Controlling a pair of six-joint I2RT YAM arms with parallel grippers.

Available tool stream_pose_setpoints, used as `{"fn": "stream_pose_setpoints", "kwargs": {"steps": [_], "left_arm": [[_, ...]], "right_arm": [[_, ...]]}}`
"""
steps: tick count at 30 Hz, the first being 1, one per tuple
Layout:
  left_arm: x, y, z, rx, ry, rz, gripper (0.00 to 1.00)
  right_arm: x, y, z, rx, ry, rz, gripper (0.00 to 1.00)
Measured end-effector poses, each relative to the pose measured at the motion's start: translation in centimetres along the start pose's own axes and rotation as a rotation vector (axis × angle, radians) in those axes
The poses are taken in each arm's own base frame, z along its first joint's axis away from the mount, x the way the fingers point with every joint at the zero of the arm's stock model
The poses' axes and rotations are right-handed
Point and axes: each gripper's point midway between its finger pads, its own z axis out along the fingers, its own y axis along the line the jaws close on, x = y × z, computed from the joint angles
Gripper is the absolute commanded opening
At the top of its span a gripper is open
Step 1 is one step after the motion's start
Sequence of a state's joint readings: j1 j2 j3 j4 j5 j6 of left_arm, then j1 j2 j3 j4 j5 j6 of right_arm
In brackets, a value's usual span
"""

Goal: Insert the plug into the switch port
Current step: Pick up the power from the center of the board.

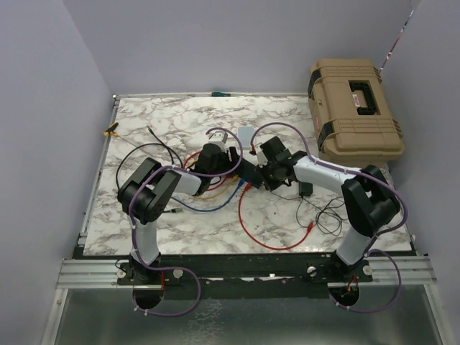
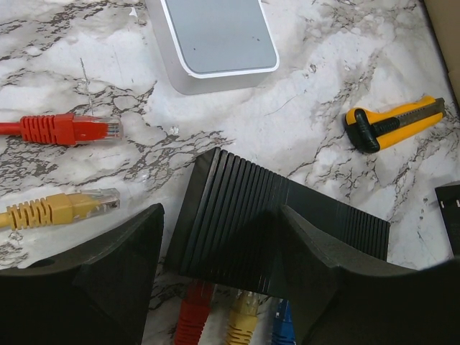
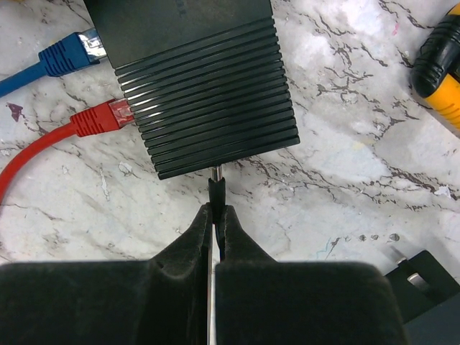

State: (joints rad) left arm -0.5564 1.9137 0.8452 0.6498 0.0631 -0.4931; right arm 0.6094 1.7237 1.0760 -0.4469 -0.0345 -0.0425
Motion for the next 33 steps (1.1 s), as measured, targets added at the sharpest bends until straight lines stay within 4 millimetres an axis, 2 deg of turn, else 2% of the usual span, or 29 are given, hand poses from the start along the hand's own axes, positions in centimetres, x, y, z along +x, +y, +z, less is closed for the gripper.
{"fn": "stream_pose_setpoints", "kwargs": {"steps": [8,33], "left_arm": [[0.00,0.03,0.00,0.000,0.001,0.009,0.65],[-0.24,0.00,0.85,0.036,0.015,0.086,0.65]], "right_arm": [[0.45,-0.01,0.77,-0.003,0.032,-0.008,0.01],[-0.30,0.36,0.94,-0.010,0.001,-0.073,0.01]]}}
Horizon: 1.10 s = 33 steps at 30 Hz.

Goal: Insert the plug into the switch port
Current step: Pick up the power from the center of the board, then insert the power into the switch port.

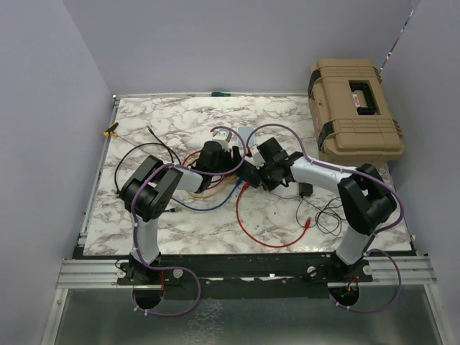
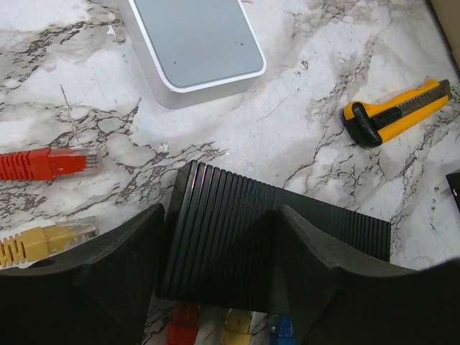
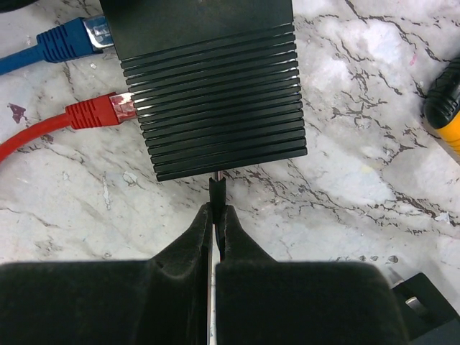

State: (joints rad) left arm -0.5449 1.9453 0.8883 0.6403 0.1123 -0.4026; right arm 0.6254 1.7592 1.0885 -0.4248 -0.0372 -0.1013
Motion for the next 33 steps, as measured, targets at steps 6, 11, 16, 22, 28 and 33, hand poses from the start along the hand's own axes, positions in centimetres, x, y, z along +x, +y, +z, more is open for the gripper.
{"fn": "stream_pose_setpoints", "kwargs": {"steps": [6,11,16,22,28,33], "left_arm": [[0.04,-0.17,0.11,0.012,0.005,0.004,0.64],[0.07,-0.20,0.13,0.017,0.009,0.006,0.63],[0.05,-0.24,0.14,0.022,0.015,0.006,0.63],[0.05,-0.26,0.12,0.027,0.017,0.008,0.63],[0.05,-0.26,0.12,0.028,0.018,0.010,0.63],[0.07,-0.26,0.10,0.033,0.020,0.012,0.63]], "right_arm": [[-0.18,0.15,-0.25,0.000,-0.017,-0.010,0.01],[-0.27,0.20,-0.43,0.000,-0.022,-0.012,0.01],[-0.28,0.20,-0.44,0.000,-0.023,-0.013,0.01],[-0.24,0.19,-0.36,0.000,-0.021,-0.013,0.01],[-0.19,0.19,-0.19,0.001,-0.019,-0.013,0.01],[0.01,0.19,0.18,0.003,-0.010,-0.014,0.01]]}}
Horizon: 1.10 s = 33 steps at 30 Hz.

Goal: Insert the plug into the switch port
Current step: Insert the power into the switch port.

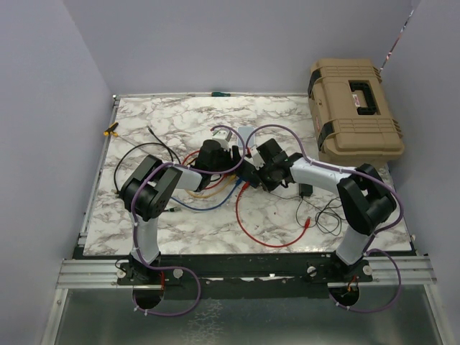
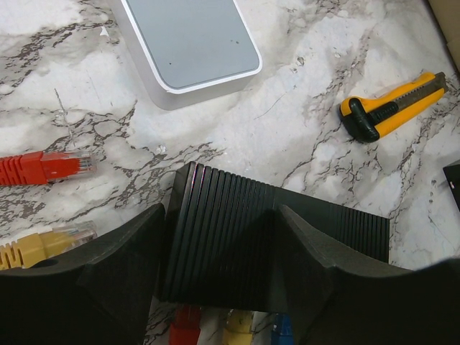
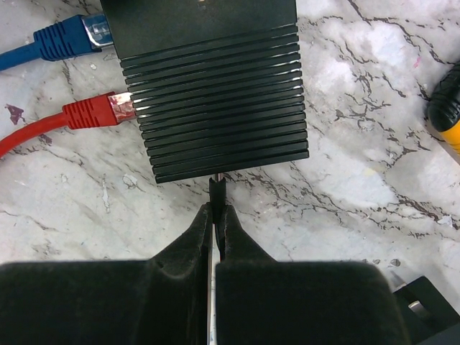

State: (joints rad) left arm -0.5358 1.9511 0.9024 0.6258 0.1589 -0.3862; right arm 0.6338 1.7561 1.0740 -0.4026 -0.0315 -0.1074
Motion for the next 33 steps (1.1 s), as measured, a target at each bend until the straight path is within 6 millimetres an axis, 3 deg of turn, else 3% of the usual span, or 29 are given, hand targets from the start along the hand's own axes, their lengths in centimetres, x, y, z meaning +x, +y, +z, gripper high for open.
{"fn": "stream_pose_setpoints", "kwargs": {"steps": [33], "left_arm": [[0.04,-0.02,-0.03,0.013,0.006,0.004,0.62]], "right_arm": [[-0.41,-0.09,-0.13,0.018,-0.048,-0.031,0.01]]}}
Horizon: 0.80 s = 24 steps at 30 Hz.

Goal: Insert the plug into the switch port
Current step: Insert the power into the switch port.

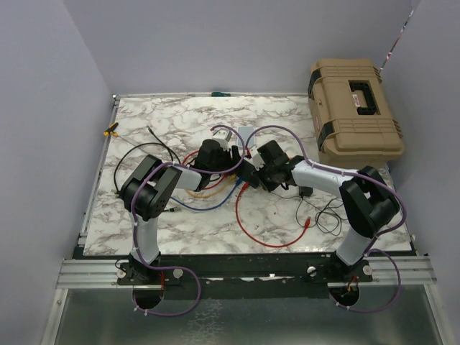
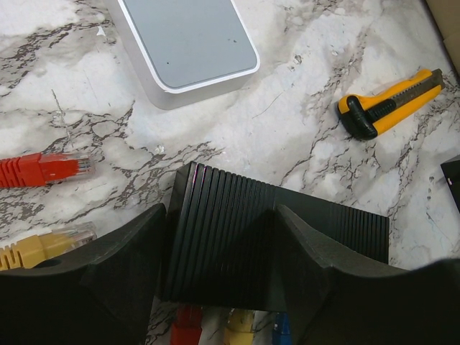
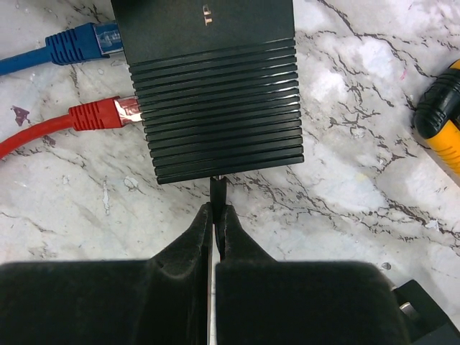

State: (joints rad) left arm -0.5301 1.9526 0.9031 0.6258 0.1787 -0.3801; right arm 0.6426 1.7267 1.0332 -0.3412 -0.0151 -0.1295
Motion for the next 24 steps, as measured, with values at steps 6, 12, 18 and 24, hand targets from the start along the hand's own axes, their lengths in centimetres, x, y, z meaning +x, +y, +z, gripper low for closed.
{"fn": "stream_pose_setpoints", "kwargs": {"steps": [6,12,18,24], "left_arm": [[0.04,-0.10,-0.02,0.008,0.003,0.003,0.61],[-0.01,-0.15,0.04,0.018,0.006,0.010,0.57],[-0.13,-0.38,0.33,0.047,0.011,0.022,0.53],[-0.11,-0.40,0.36,0.062,0.016,0.027,0.52]], "right_arm": [[-0.02,0.32,0.00,-0.006,0.000,-0.016,0.01],[0.01,0.38,0.00,-0.006,0.002,-0.021,0.01],[0.12,0.25,-0.04,0.001,0.007,-0.025,0.01],[0.07,0.20,-0.13,0.001,0.005,-0.033,0.01]]}}
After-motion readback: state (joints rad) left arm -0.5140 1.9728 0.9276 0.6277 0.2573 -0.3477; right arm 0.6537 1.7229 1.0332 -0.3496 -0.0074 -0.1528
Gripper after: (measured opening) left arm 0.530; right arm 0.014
